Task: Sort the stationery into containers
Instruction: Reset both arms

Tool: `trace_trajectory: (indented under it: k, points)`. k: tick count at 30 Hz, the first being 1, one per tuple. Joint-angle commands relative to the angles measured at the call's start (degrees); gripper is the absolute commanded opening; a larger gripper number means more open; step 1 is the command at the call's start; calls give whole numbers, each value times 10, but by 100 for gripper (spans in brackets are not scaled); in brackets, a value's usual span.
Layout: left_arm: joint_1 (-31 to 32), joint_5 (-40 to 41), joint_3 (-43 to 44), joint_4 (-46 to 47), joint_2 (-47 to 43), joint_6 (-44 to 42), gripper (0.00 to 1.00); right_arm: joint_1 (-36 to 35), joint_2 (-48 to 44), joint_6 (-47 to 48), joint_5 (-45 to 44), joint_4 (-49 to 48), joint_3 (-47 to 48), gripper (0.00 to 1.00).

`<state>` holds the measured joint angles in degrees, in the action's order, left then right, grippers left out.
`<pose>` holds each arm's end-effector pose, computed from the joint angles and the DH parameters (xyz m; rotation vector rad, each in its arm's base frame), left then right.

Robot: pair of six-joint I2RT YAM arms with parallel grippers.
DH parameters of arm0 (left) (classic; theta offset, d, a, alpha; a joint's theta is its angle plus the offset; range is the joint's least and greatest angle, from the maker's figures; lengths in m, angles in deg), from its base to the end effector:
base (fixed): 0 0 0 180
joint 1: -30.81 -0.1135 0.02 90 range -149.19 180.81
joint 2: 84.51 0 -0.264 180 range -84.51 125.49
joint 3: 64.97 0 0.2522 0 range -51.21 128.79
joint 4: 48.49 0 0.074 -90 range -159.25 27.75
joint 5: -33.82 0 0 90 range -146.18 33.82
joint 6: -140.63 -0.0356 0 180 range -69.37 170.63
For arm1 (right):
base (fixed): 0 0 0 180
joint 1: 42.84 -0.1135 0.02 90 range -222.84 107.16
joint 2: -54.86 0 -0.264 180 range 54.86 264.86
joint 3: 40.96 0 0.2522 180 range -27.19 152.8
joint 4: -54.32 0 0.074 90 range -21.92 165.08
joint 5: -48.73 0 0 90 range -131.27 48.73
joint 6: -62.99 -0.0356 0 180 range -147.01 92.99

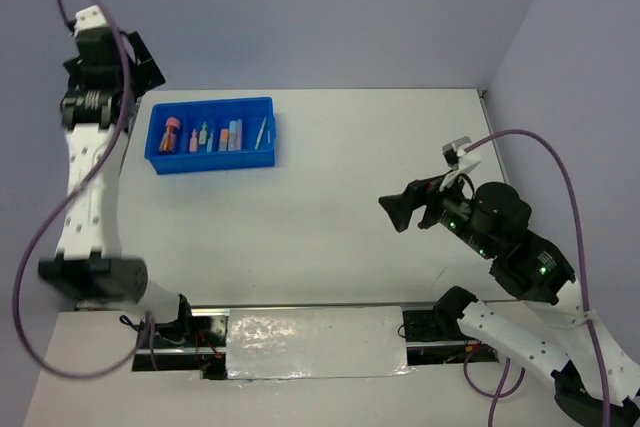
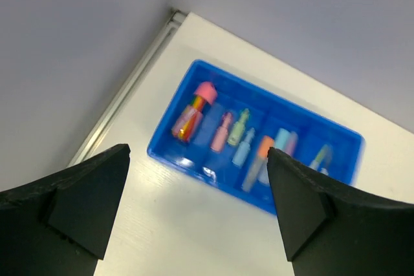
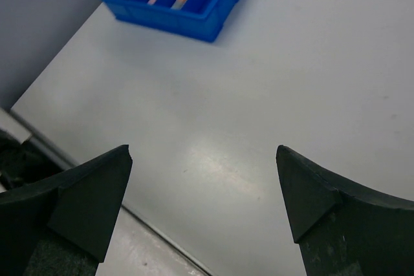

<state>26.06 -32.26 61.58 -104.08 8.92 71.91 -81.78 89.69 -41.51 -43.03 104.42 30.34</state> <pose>0.3431 0.0430 0.4741 -0.6954 1.8044 0.2174 0.0883 0.0699 0.3884 -0.3706 1.8171 0.6303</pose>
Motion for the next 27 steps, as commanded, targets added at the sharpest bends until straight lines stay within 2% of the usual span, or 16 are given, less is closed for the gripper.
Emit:
trace_trajectory:
  k: [1,5,7,8,10,14,17,22,27]
  points:
    - [-2,-77,-155,11,-156,24,99,1,13,18,-125,56,63,100]
    - [-1,-82,-305,33,-335,29,99,2,47,18,-194,94,119,100]
    - [-1,-93,-387,45,-393,38,99,2,61,17,-206,105,139,100]
    - [0,-117,-408,47,-443,41,99,2,68,13,-214,110,158,100]
    - [0,-140,-448,40,-483,48,99,2,80,9,-218,122,173,100]
    - [1,-179,-473,-6,-556,42,99,2,61,4,-228,128,173,100]
    - [18,-164,-508,-28,-633,38,99,2,20,-1,-244,126,138,100]
    - [47,-56,-558,-44,-718,46,99,2,-34,-11,-215,101,72,100]
    - [72,-37,-572,-25,-766,46,99,2,-60,-28,-234,116,34,100]
